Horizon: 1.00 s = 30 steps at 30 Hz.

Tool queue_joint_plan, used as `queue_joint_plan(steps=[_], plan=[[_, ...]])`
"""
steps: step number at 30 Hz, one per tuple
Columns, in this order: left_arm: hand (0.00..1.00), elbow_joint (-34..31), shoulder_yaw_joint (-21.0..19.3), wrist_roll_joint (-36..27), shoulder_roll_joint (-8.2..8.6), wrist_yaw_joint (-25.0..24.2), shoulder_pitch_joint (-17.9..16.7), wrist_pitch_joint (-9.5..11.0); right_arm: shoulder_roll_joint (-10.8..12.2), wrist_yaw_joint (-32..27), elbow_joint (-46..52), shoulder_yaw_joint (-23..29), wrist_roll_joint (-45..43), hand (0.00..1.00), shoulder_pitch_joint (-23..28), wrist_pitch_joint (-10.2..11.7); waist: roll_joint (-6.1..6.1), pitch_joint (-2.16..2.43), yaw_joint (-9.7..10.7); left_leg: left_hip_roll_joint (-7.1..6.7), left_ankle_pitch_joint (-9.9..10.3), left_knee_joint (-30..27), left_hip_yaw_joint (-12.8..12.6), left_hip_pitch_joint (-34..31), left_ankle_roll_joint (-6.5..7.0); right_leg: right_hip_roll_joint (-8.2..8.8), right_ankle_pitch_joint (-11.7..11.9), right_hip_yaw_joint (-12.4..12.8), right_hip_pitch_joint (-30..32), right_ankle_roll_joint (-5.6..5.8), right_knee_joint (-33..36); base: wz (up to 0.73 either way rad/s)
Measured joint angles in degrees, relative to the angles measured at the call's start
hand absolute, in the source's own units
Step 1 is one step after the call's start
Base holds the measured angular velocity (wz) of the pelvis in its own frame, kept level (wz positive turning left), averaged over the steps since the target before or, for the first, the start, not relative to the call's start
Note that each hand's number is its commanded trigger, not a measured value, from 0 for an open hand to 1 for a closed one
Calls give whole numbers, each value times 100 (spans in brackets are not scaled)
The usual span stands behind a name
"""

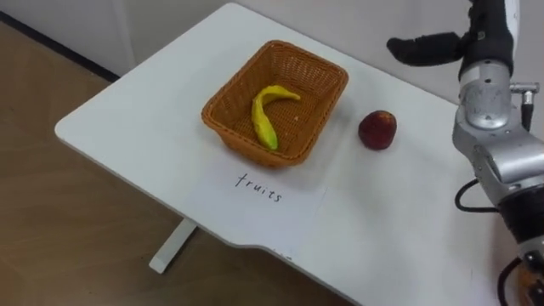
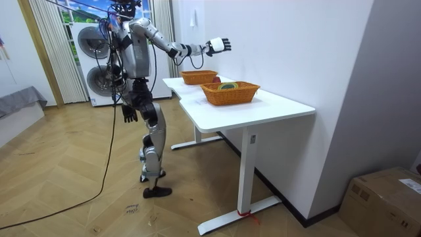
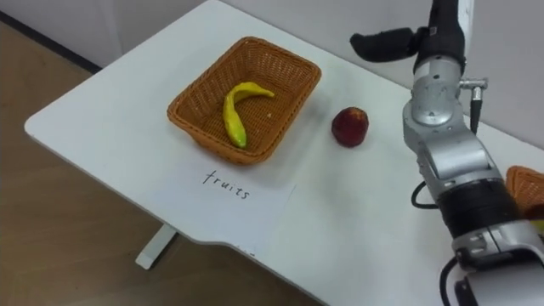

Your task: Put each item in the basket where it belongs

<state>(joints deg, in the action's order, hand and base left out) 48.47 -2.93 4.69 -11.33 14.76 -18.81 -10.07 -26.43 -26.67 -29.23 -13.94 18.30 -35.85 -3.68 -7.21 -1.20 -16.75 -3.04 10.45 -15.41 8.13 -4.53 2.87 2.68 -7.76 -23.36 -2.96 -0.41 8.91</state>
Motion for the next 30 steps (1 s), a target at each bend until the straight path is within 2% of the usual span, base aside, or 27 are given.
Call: queue_joint_plan(steps=[2, 5, 15, 16, 18, 30], plan=[[0, 4, 12, 0, 5, -12, 16, 0, 59, 14, -176, -2, 185, 0, 0, 0, 103, 8, -10, 4, -6, 8, -13, 15, 3, 14, 0, -2, 5, 0, 15, -2], [0, 3, 91, 0, 3, -22, 21, -4, 127, 43, -314, -2, 409, 0, 1, 0, 154, 19, -6, 13, -21, 12, -13, 12, -2, 10, 0, -34, 10, 0, 17, 0], [0, -1, 215, -1, 57, -24, 23, -53, 234, 123, -626, -10, 651, 0, 21, 9, 134, 49, 56, -9, -26, 1, -3, -39, 9, 9, 0, -104, 39, 0, 10, 1], [0, -2, 214, -2, 57, -9, 24, -83, 238, 126, -627, -10, 701, 0, 36, 9, 130, 97, 71, -16, -32, -5, -3, -92, 16, 10, 1, -105, 98, -1, 15, 0], [0, -3, 212, -2, 55, 11, 27, -90, 238, 138, -634, -9, 896, 0, 100, 9, 147, 115, 77, -31, -44, -1, -6, -90, 30, 21, 1, -109, 102, -1, 19, 0], [0, 7, 220, -8, 37, 66, 174, -10, 238, 626, -1452, -20, 1091, 0, 122, 13, 177, 86, 75, -37, -105, 35, -14, -233, 28, 37, 9, -45, 296, -12, 83, 0]])
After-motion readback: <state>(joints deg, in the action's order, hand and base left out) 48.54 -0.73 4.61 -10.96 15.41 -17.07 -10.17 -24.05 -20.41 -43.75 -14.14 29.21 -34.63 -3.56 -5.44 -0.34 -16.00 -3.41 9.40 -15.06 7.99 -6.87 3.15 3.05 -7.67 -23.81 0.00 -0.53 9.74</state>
